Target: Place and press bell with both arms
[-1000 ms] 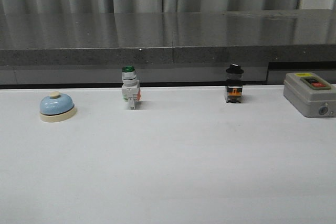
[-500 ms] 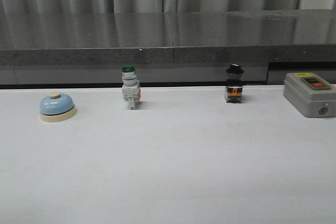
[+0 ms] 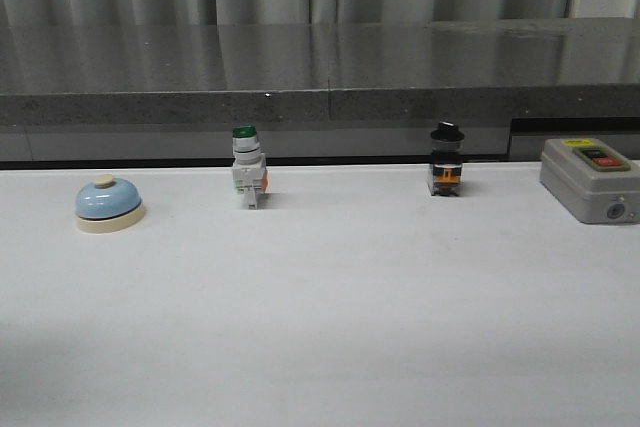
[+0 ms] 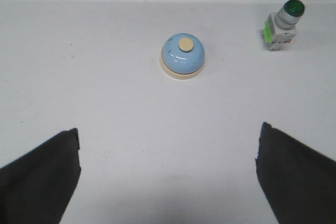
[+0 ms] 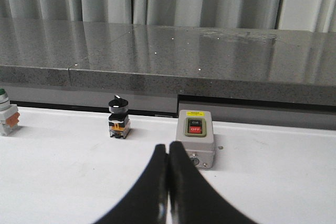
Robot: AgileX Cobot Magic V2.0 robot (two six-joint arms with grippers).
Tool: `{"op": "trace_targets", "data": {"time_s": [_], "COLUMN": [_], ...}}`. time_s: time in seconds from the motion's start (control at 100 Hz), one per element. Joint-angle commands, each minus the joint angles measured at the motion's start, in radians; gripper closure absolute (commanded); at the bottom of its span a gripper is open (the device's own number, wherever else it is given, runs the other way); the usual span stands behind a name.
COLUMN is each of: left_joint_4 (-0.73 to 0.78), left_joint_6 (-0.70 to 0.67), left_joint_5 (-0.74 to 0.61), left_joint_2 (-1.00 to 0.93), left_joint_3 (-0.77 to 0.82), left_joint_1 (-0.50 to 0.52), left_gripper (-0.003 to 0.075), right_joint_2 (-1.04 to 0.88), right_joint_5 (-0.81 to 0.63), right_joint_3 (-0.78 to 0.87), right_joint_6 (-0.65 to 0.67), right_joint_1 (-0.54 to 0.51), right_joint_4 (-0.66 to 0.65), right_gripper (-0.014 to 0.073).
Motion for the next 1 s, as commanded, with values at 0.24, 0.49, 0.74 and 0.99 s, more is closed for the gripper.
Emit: {"op": "trace_targets", "data": {"time_s": [0.24,0.49,0.74,0.99], "left_joint_4": [-0.021,-0.021,-0.019,-0.018], "left_joint_6": [0.024,0.032,0.041,0.049], "left_joint_5": [-0.077,-0.075,-0.043,-0.021], "left_joint_2": [0.258,0.456,0.637,0.774], "left_joint_3": [-0.21,-0.362,-0.511,-0.6], "left_joint_1": [-0.011,-0.061,-0.066,-0.096], "left_gripper": [0.0079,0.0079,0.0079,0.0079], "right_joint_2": [-0.018,-0.018,-0.018,-0.018], "right_joint_5": [-0.084,-0.084,-0.084,-0.084], "right_joint_3": [-0.014,-0.014,-0.014,-0.014], "right_joint_6": [-0.004,-0.004,-0.004,-0.004], "right_joint_1": [0.002,0.002,0.002,0.002], "right_joint_4": [-0.008,-0.008,-0.008,-0.008], "right_gripper": [0.0654,0.0654,0.0654,0.0654]}}
